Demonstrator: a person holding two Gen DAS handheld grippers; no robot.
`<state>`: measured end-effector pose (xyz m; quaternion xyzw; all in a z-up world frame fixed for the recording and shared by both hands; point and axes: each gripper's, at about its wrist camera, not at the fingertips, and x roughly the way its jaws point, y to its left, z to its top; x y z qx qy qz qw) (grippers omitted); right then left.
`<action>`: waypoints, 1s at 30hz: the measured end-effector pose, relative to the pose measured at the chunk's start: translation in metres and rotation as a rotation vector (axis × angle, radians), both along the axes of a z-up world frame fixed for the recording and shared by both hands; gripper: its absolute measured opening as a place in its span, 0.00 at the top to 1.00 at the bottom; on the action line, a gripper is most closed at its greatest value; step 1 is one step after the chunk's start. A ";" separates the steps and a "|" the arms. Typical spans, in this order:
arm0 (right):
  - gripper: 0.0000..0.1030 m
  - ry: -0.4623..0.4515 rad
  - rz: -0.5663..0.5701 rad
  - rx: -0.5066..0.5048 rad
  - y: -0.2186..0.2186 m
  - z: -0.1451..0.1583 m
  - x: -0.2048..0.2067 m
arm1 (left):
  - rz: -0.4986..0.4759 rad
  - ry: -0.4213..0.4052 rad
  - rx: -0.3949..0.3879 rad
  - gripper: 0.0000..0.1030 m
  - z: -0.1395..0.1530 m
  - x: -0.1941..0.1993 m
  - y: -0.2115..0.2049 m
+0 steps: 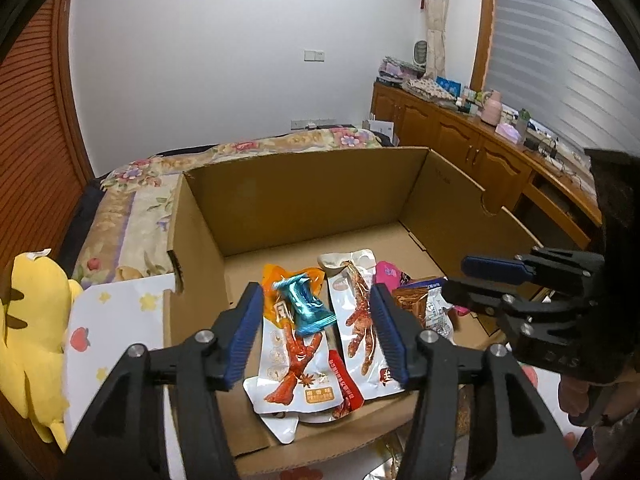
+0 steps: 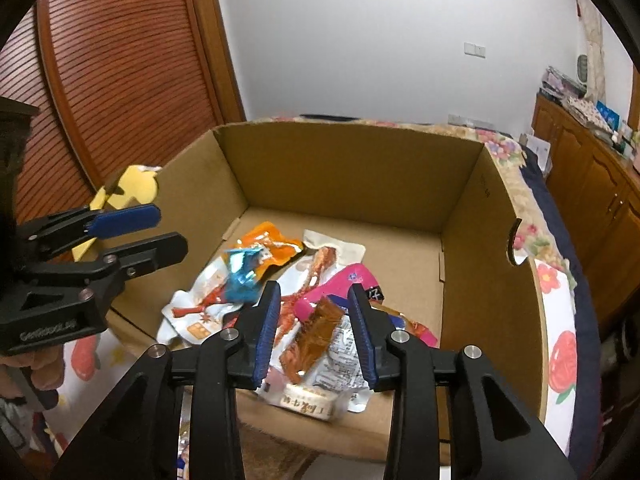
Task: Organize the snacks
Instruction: 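Lift both packets over the box and open both tools to release them, then withdraw both tools from the box toward the clear sesame bar packet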
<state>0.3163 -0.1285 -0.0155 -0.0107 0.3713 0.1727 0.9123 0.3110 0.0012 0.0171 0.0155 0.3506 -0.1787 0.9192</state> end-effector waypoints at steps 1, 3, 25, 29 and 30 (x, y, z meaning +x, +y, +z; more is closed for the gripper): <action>0.64 -0.009 0.005 0.002 0.000 0.002 -0.005 | 0.002 -0.007 -0.008 0.36 0.001 -0.002 0.002; 0.60 -0.033 0.010 -0.001 0.001 0.005 -0.014 | 0.003 -0.036 -0.028 0.14 0.004 -0.007 0.005; 0.20 -0.174 0.031 0.027 -0.009 0.014 -0.094 | 0.027 -0.230 -0.030 0.00 0.013 -0.072 0.034; 0.20 -0.171 0.060 0.034 -0.012 0.010 -0.112 | 0.016 -0.242 -0.011 0.00 0.010 -0.090 0.039; 0.20 -0.169 0.065 0.035 -0.013 0.008 -0.115 | 0.013 -0.240 -0.009 0.00 0.009 -0.095 0.040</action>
